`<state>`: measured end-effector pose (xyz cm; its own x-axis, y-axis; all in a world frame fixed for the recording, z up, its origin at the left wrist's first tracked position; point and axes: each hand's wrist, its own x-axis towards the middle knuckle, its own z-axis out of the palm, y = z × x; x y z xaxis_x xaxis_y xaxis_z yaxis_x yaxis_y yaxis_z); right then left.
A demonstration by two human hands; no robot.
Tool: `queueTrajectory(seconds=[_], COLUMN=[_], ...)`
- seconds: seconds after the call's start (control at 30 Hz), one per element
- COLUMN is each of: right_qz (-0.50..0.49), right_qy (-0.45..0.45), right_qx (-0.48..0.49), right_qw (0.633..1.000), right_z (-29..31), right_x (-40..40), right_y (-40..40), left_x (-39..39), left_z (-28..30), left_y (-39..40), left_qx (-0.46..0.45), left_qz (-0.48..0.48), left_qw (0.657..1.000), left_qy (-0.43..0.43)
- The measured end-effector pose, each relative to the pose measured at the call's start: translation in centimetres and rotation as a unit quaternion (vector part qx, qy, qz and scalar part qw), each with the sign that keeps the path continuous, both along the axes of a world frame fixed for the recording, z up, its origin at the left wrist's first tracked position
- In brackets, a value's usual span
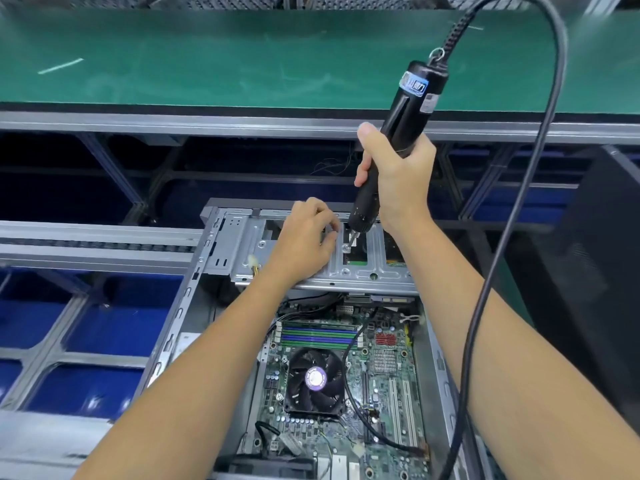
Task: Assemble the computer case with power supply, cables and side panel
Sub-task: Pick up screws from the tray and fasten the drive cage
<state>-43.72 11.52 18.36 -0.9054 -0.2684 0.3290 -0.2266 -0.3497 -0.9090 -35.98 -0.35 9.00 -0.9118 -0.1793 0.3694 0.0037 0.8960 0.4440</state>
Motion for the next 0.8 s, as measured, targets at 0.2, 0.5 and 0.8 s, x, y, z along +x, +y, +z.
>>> queueTrajectory(seconds=[0.2,0.5,0.8], right_qz=[0.004,-0.002,0.001], right_qy=[0.027,0.040,0.037], right_qx=[0.020,0.049,0.043], right_qw=[0.999,0.998,0.998], right_z=[-0.18,-0.37,-0.47], right_x=[0.12,0.41,0.26], right_y=[-0.93,-0.97,-1.08], left_x=[-0.02,0.05,0.11], left_z=[0.05,0.12,0.19], left_y=[0.00,0.06,-0.01], left_qx=[0.012,0.019,0.045], left_qz=[-0.001,0.000,-0.007], left_qw=[1.000,1.000,0.999], left_qy=[0.010,0.005,-0.004])
